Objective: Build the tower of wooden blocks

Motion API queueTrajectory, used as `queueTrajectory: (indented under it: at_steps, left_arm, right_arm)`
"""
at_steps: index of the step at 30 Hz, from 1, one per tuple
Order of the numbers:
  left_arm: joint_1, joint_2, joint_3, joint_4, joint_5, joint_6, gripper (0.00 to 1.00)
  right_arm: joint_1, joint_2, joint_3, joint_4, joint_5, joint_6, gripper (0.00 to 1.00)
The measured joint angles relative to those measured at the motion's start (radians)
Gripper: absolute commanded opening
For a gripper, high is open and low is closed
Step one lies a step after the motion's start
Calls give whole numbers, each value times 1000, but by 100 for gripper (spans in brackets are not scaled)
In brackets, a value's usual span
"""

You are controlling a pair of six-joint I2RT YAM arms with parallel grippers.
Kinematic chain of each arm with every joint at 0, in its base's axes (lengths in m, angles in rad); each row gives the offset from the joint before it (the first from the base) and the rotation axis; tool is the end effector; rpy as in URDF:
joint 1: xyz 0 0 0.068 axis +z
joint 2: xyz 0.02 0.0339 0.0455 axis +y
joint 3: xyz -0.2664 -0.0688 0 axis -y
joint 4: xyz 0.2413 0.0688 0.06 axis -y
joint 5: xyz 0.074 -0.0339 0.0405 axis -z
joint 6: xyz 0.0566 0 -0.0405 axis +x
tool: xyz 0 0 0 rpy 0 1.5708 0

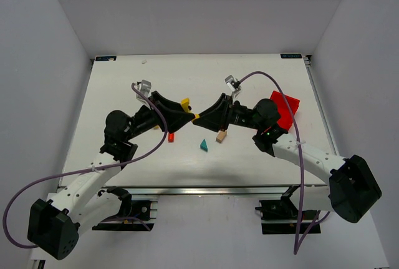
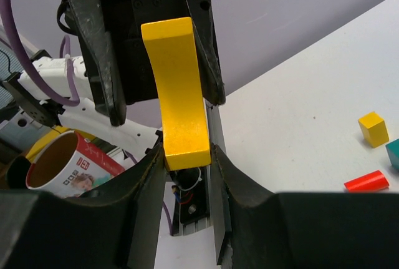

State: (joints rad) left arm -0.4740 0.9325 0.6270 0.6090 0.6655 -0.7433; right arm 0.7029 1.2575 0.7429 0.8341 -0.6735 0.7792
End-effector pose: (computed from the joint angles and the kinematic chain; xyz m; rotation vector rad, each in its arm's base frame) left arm 0.1821 -0.1327 0.3475 0.4464 1.4177 -1.4280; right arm 0.1982 0.2142 0.3375 -0.6141 1.4012 1.6419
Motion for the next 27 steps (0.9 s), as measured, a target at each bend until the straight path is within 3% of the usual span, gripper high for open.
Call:
queueTrajectory:
  at_steps: [7, 11, 16, 19, 22, 23, 25, 26, 27]
  left_arm:
    - [-8, -6, 0, -32, -4, 8, 65]
    - [-8, -29, -5, -49, -25, 20, 48]
    - [-8, -47, -14, -61, -47, 31, 37]
    - [-9, -47, -14, -61, -48, 31, 17]
    - [-9, -47, -10, -73, -53, 42, 3]
    - [-9, -47, -1, -95, -57, 55, 0]
    - [-10, -46, 35, -170, -68, 97, 0]
    - [-11, -42, 68, -229, -82, 126, 0]
    - [-13, -30, 121, -298, -94, 165, 0]
  right_arm:
    - [0, 0, 0, 14, 31, -2, 1]
    - [2, -3, 2, 15, 37, -6, 2]
    - [7, -7, 2, 22, 35, -8, 2]
    - [7, -7, 2, 23, 34, -8, 9]
    - [6, -7, 8, 9, 30, -17, 20]
    - [5, -7, 12, -2, 30, -26, 37]
    - [3, -7, 24, -33, 31, -46, 61]
    - [2, -10, 33, -66, 41, -66, 81]
    - [0, -18, 40, -109, 54, -94, 89]
